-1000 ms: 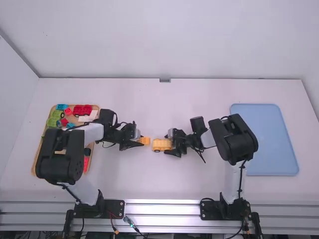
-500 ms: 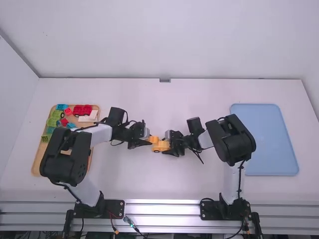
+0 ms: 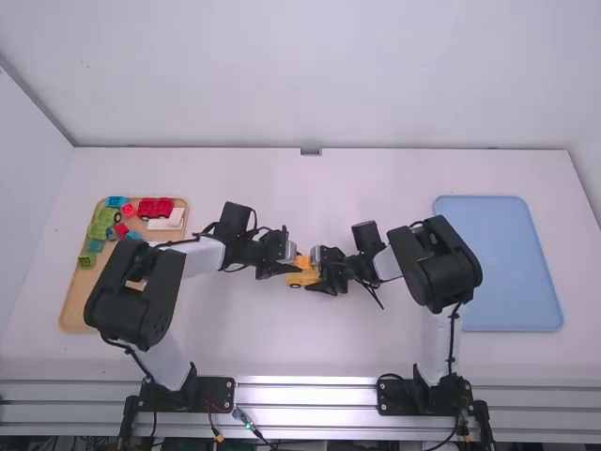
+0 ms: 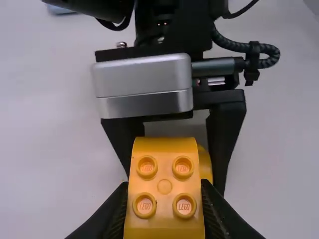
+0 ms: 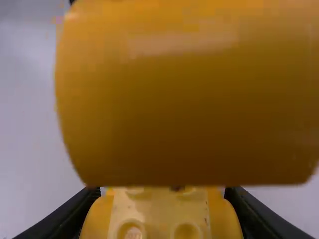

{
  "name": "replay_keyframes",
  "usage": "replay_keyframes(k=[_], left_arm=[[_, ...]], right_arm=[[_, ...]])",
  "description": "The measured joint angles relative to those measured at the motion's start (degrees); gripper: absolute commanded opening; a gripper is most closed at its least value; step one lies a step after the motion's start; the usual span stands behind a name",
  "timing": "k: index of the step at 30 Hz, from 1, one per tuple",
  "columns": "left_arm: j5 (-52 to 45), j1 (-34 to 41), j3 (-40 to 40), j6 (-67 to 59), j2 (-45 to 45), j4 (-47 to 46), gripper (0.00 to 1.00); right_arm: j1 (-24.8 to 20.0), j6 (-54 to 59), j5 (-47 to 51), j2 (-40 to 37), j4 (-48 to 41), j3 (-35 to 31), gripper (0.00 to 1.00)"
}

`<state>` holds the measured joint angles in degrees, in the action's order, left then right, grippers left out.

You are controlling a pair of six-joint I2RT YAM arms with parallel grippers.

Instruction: Assemble lego blocks to make yellow taxi

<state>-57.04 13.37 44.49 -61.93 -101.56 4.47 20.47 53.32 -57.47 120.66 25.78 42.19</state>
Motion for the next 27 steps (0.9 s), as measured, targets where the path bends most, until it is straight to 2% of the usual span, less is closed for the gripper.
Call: replay_keyframes(k=[6, 27], left_arm=[[-1.7, 0.0, -2.56, 2.23, -1.22, 3.56, 0.06], [-3.52, 0.04, -2.51, 5.92, -7.74, 9.97, 0.04]], right_arm=[[-0.02, 0.07, -0.02, 0.0, 0.02, 0.0, 0.61], [0.0, 0.2, -0.24, 0.0, -0.26, 0.0, 0.62]])
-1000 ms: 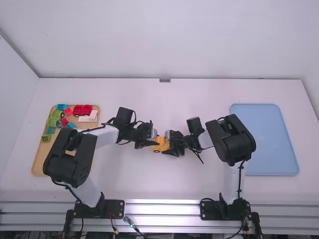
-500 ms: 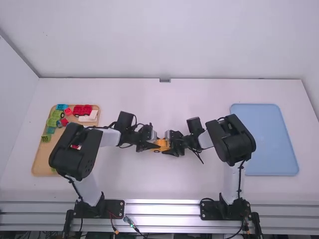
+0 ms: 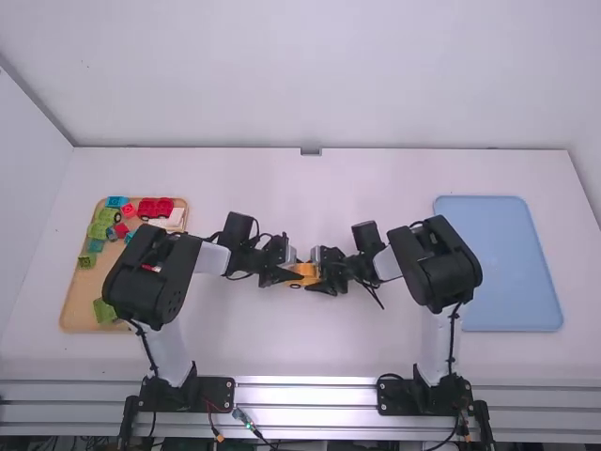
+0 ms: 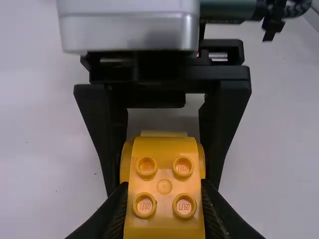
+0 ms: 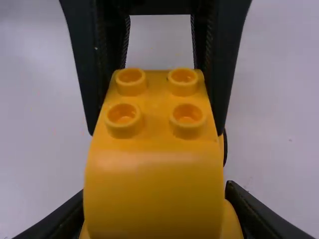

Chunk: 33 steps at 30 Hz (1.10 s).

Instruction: Assemble lego blocks to make yellow taxi

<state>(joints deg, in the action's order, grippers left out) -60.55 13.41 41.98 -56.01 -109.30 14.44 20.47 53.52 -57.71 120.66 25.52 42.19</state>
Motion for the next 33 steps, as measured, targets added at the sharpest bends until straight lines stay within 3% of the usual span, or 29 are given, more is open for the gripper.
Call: replay_keyframes(k=[8, 17, 26, 29, 33], left_arm=[[0.11, 0.55, 0.09, 0.74, -0.2, 0.17, 0.02], [9.75, 5.27, 1.42, 2.05, 1.81, -1.6, 0.02], [13.51, 6.4, 2.03, 2.47, 2.93, -4.04, 0.02], [13.73, 6.47, 2.05, 2.49, 2.93, -3.45, 0.14], [13.97, 6.6, 1.99, 2.69, 2.91, -3.04, 0.13]], right_arm=[[-0.02, 0.2, -0.22, -0.02, -0.13, 0.0, 0.62], [-1.31, 0.44, -0.17, -0.02, -0.39, 0.0, 0.62], [-1.31, 0.46, 0.22, -0.02, -0.37, 0.0, 0.62], [-1.31, 0.39, 0.39, -0.02, -0.2, 0.0, 0.62], [-1.31, 0.28, 0.57, 0.0, -0.13, 0.0, 0.62]])
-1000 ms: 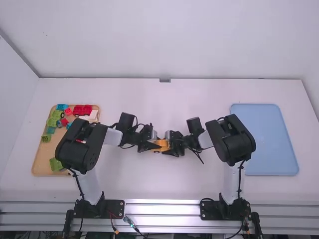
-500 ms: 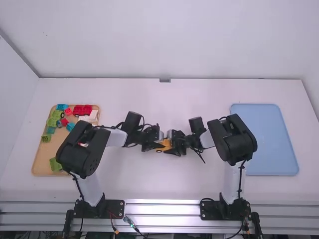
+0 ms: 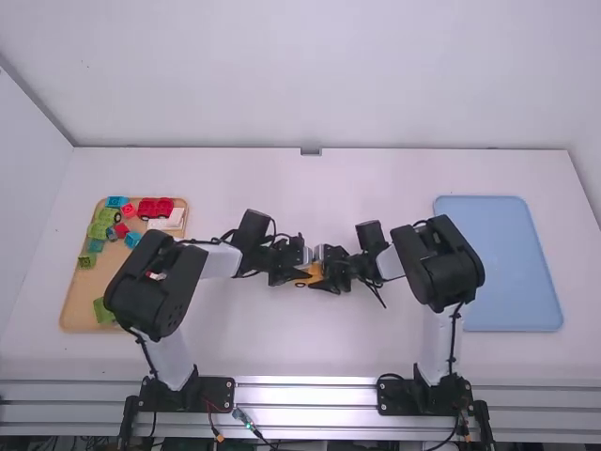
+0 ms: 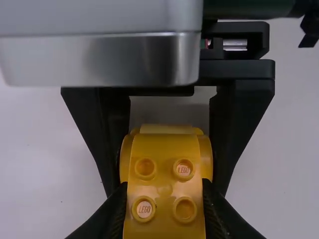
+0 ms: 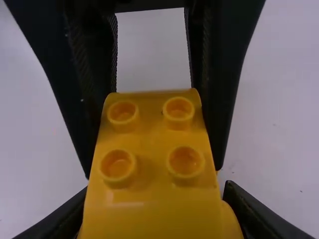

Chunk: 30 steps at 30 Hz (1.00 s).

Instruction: Assemble lego blocks to make yellow taxi

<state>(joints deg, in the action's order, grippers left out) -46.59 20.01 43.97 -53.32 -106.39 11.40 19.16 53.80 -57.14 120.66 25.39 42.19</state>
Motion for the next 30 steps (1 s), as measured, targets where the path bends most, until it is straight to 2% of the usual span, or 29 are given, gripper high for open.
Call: replay_keyframes(k=[8, 13, 30], left_arm=[[-0.15, -0.02, 0.0, 0.24, -0.13, 0.61, 0.15], [-0.31, -0.02, -0.17, 0.68, -0.33, 1.66, 0.26], [-0.04, 0.0, -0.37, 1.03, -0.2, 2.12, 0.31]], right_arm=[[0.0, -0.04, 0.2, -0.02, 0.13, 0.0, 0.62], [-0.04, -0.09, 0.33, -0.02, 0.2, 0.0, 0.62], [-0.09, -0.09, 0.52, -0.02, 0.33, 0.0, 0.63]])
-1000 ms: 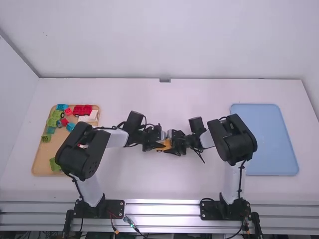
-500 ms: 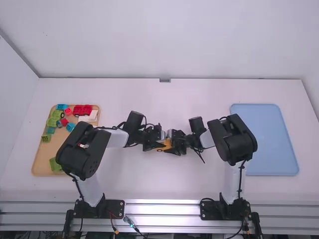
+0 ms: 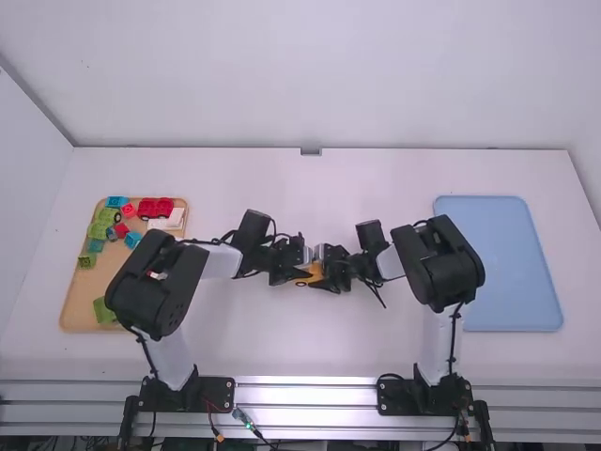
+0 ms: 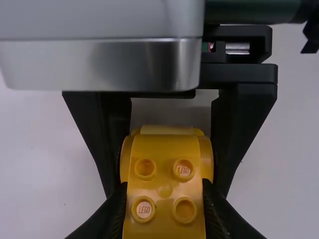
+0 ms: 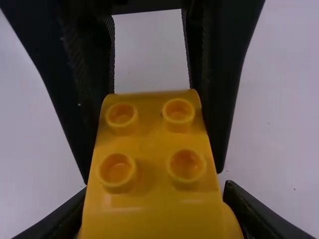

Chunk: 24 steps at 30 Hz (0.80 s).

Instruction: Assemble lego blocks to make yellow taxi

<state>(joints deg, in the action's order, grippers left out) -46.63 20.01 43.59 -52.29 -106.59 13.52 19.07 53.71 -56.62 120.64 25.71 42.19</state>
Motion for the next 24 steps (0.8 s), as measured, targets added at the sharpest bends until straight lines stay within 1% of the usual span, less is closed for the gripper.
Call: replay_keyframes(k=[5, 6, 7, 8, 12, 24], left_arm=[[0.11, 0.04, -0.02, -0.04, 0.0, 0.04, 0.34], [0.28, 0.11, -0.04, -0.07, 0.0, 0.04, 0.36], [1.46, 0.5, -0.11, -0.24, -0.02, 0.0, 0.41], [2.54, 1.01, -0.42, -0.2, -0.15, -0.31, 0.42], [3.39, 1.95, -0.85, -0.2, -0.2, -0.26, 0.42], [3.48, 1.55, -0.85, -0.2, 0.02, -0.63, 0.42]], right_arm=[[0.0, -0.11, 0.0, 0.0, 0.07, 0.0, 0.63], [0.0, -0.17, 0.02, 0.0, 0.07, 0.0, 0.63], [0.13, -0.31, 0.0, 0.0, 0.02, 0.0, 0.63], [0.44, -0.46, -0.02, 0.0, 0.04, 0.0, 0.63], [1.33, -0.39, 0.0, 0.0, -0.02, 0.02, 0.63], [1.33, -0.42, -0.07, 0.0, -0.09, 0.02, 0.63]])
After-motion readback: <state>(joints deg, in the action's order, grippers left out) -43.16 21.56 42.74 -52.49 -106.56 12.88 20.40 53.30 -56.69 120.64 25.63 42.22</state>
